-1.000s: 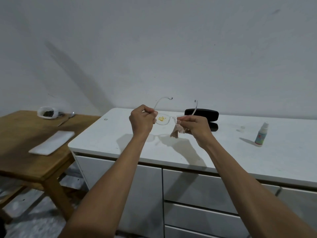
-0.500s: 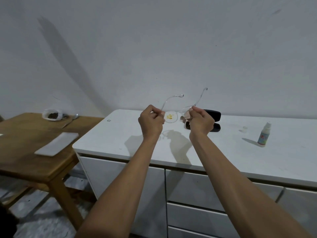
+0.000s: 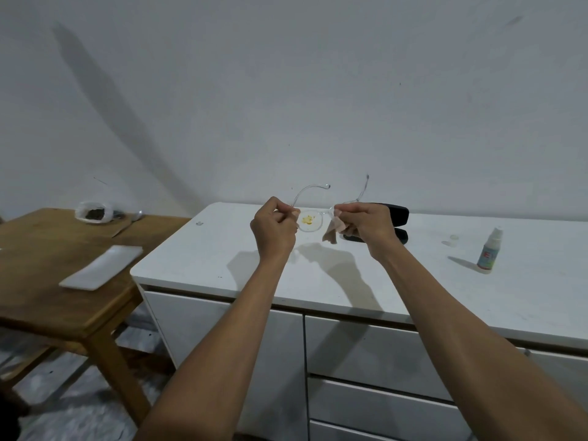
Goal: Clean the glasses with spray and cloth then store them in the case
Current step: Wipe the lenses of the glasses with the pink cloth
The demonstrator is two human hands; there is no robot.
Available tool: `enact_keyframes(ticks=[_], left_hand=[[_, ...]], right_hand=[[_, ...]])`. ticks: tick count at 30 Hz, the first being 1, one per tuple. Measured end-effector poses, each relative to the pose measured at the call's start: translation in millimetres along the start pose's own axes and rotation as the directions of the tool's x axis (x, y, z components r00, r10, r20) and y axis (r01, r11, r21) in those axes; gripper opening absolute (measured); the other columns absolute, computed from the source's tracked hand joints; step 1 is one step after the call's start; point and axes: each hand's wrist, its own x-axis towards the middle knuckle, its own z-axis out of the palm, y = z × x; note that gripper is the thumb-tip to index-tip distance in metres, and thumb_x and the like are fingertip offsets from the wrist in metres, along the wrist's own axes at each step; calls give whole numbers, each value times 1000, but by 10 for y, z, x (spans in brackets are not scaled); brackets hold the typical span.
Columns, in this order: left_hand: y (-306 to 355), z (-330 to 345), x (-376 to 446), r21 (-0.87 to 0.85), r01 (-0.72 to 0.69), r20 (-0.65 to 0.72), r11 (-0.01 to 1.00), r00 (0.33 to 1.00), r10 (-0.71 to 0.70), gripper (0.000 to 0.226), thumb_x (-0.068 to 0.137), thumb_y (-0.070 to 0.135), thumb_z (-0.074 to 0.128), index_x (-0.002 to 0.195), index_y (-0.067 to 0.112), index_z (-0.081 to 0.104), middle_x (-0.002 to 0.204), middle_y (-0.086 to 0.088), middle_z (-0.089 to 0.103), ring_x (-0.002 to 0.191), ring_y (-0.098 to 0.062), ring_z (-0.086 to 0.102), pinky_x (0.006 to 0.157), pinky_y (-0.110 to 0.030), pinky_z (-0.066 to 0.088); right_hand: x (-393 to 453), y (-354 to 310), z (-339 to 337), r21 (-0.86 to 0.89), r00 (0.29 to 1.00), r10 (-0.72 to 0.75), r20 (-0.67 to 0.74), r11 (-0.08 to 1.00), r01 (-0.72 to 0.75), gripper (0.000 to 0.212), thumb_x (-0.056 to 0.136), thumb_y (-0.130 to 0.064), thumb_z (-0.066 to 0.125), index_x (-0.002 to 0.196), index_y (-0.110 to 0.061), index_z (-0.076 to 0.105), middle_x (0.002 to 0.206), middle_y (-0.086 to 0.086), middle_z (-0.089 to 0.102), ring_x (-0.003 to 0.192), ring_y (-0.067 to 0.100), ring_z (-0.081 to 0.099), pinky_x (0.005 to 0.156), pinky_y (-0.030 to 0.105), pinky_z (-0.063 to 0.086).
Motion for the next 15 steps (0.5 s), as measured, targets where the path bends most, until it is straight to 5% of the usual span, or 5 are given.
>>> enact_keyframes(ticks=[3,10,15], left_hand=[[-19,-12,-13,-10,37,-3,999,999,-37,16,85,-3,69,74,1,58,72,-8,75,55,-20,61,59,-33,56],[-17,21,-38,-40,59,-3,997,998,-59,15,85,-2,69,77,1,57,71,-5,75,56,-21,61,60,-34,57],[10,0,-40,-65,73,-16,995,997,-75,14,85,-2,70,77,1,58,69,-6,74,50,-17,59,58,-29,55]], right_hand=[[-65,48,-30,-21,998,-52,22,998,53,7,87,-3,76,93,-2,79,79,20,73,69,27,71,77,43,62],[-146,35,16,-148,965,-218,-147,969,196,20,84,-11,83,84,0,65,80,17,69,61,23,68,58,39,63],[-190,71,4,-240,952,-281,-122,939,246,16,84,-18,80,83,-6,70,75,11,76,64,24,72,65,37,64]])
